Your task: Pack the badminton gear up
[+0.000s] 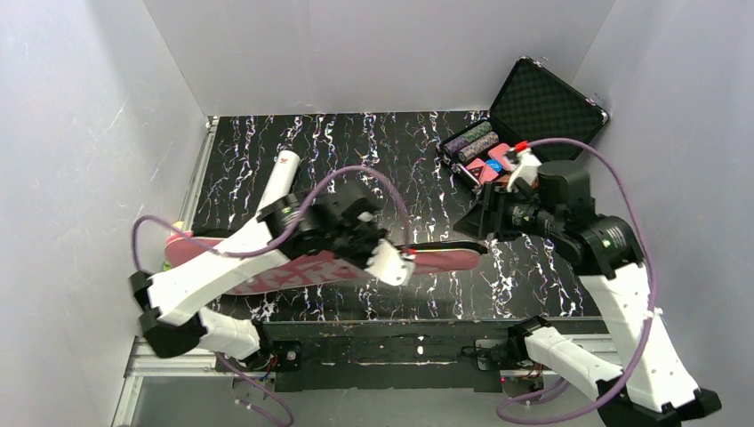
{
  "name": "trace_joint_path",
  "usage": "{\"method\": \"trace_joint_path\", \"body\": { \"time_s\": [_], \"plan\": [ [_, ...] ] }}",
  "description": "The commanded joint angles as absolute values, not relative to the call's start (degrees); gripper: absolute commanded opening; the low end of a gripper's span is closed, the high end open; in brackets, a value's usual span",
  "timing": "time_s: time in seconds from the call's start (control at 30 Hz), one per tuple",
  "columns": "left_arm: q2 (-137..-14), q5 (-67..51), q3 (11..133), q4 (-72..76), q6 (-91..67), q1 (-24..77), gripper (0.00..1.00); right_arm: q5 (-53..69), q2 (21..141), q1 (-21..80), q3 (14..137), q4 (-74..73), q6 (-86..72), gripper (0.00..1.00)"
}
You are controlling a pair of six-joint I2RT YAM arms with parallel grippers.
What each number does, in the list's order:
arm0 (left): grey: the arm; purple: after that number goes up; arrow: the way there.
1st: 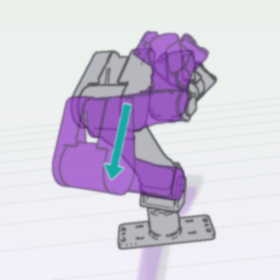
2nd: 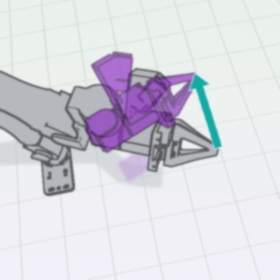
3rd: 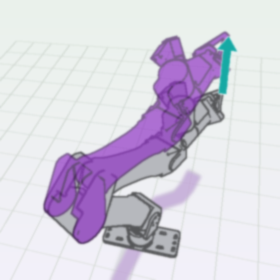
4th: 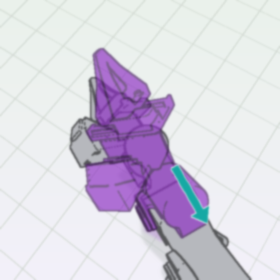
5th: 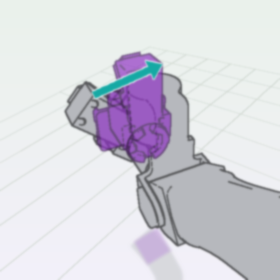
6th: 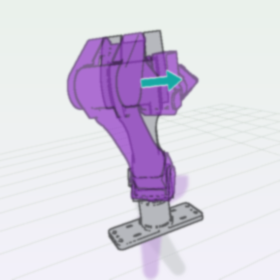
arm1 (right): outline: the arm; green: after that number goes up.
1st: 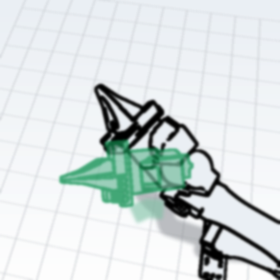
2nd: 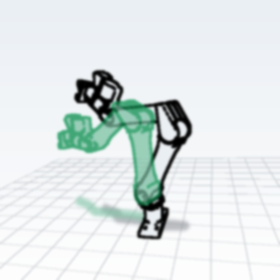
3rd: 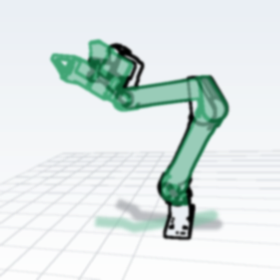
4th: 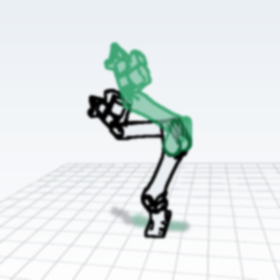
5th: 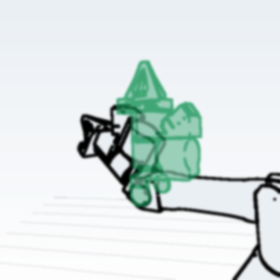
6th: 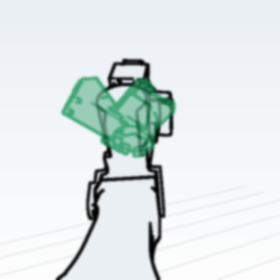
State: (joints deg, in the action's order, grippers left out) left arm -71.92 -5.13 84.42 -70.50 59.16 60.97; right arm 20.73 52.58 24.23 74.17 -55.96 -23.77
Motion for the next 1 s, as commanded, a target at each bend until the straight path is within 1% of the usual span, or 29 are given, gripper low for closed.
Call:
{"method": "trace_joint_path", "body": {
  "time_s": [0.0, 0.1, 0.13, 0.2, 0.3, 0.37, 0.5, 0.6, 0.73, 0.8, 0.9, 0.97],
  "plan": [
    [-84.47, -6.50, 97.52, -62.89, 63.47, 65.57, 0.00, 3.67, 45.50, 22.60, 78.05, -52.65, -30.45, 0.71],
    [-90.66, -6.69, 100.24, -56.37, 64.99, 66.41, 0.00, -5.15, 41.57, 22.59, 77.47, -51.33, -32.56, 0.71],
    [-94.82, -7.91, 102.51, -54.31, 65.95, 66.42, 0.00, -7.56, 40.55, 22.59, 78.14, -51.15, -32.75, 0.71],
    [-96.99, -8.39, 103.16, -53.43, 66.64, 66.44, 0.00, -9.16, 40.62, 22.54, 79.02, -52.16, -33.29, 0.72],
    [-98.72, -7.65, 100.42, -49.37, 69.53, 66.29, 0.00, -12.19, 41.10, 22.59, 80.30, -54.49, -34.67, 0.79],
    [-99.22, -7.74, 97.62, -46.61, 70.84, 65.98, 0.00, -15.74, 41.21, 22.57, 81.07, -56.20, -36.05, 0.81],
    [-102.45, -7.68, 96.47, -42.74, 71.84, 64.46, 0.00, -22.13, 41.85, 22.58, 82.70, -59.77, -38.52, 0.83],
    [-106.06, -5.50, 95.66, -36.89, 73.81, 63.09, 0.00, -22.69, 40.71, 22.55, 81.95, -58.81, -39.60, 0.84],
    [-109.69, -4.09, 94.52, -28.97, 81.53, 61.95, 0.00, -20.90, 39.46, 22.58, 79.38, -56.45, -40.76, 0.85],
    [-112.28, -4.07, 96.23, -27.94, 83.47, 61.44, 0.00, -19.98, 39.91, 22.57, 78.75, -56.27, -40.96, 0.85],
    [-116.36, -4.46, 100.92, -30.40, 83.18, 59.63, 0.00, -18.29, 41.08, 22.58, 78.24, -55.95, -41.19, 0.86],
    [-117.49, -3.81, 100.45, -29.91, 83.47, 57.78, 0.00, -17.30, 41.83, 22.63, 78.25, -55.90, -41.36, 0.86]
  ]
}}
